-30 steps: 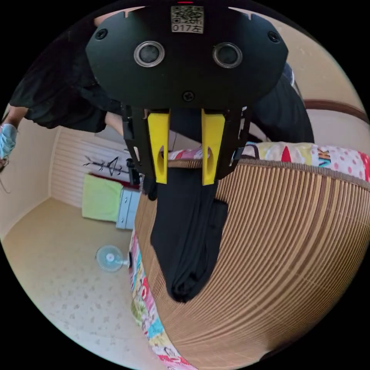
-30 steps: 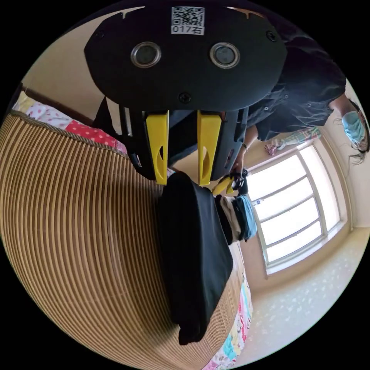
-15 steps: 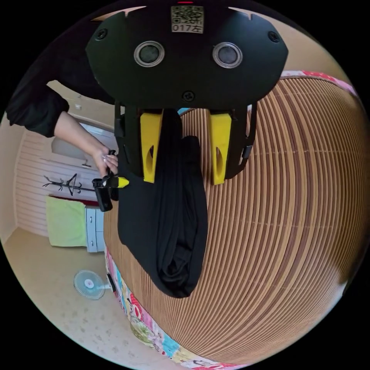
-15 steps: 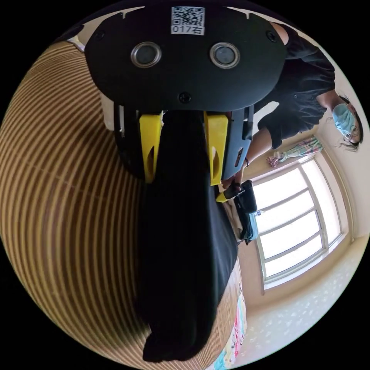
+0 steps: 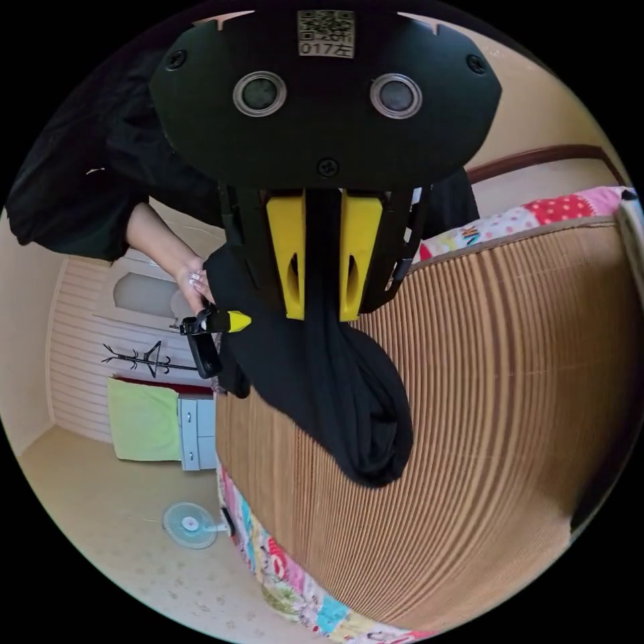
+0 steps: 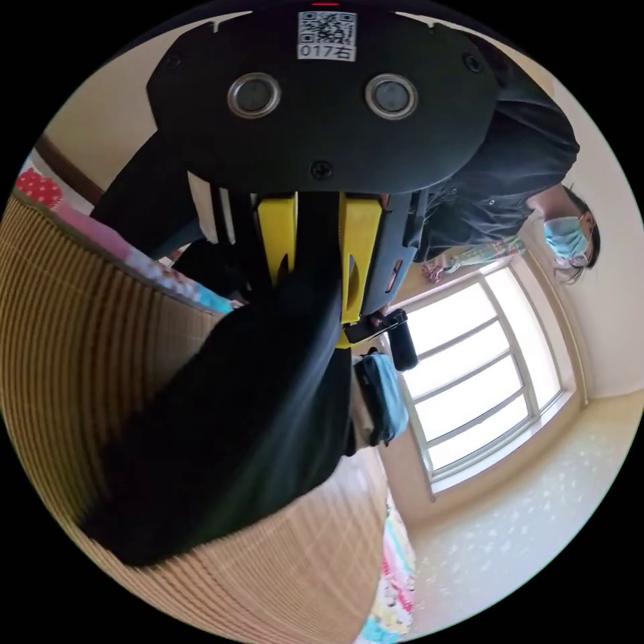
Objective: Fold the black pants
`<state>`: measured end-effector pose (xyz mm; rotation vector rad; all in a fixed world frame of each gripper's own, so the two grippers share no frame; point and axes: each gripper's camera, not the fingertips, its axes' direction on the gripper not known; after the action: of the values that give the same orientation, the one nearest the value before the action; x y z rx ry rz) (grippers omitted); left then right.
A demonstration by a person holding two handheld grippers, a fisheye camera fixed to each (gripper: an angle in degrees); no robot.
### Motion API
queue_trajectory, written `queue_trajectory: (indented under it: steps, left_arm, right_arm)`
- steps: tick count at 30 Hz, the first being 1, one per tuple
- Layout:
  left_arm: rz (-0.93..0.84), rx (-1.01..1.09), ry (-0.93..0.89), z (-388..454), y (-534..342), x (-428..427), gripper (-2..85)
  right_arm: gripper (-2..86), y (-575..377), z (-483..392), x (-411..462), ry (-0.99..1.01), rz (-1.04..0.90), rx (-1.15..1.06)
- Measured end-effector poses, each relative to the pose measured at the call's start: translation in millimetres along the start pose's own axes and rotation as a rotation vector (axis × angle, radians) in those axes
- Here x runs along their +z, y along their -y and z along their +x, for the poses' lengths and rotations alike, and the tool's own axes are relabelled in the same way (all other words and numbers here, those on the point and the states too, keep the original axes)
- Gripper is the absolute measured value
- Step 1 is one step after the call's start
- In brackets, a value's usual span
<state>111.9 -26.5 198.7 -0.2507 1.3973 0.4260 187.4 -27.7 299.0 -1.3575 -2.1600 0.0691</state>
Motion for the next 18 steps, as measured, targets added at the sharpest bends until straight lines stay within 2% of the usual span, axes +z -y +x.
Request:
queue_trajectory:
  steps: [7, 9, 14, 15, 18]
  left_arm:
    - [0.158, 0.164, 0.136, 39.2, -49.8, -211.7, 7.8]
    - [0.231, 0.205, 0.205, 51.7, -68.7, -276.9, 7.8]
    - [0.547, 0.27, 0.403, 67.7, -143.0, -483.5, 7.9]
    - [0.571, 0.281, 0.435, 67.5, -149.6, -503.4, 7.9]
    - [0.668, 0.226, 0.526, 36.3, -169.8, -593.5, 8.1]
  right_arm:
    - [7.6, 12.8, -147.2, 103.8, 0.002, -0.04, -0.202]
    - [7.6, 24.8, -215.8, 150.4, -0.013, -0.065, -0.326]
    - [7.7, 58.5, -367.1, 264.4, -0.012, -0.107, -0.618]
    - [7.7, 70.1, -400.4, 296.6, -0.007, -0.115, -0.676]
    - [7.9, 102.8, -454.6, 380.1, -0.026, -0.092, -0.692]
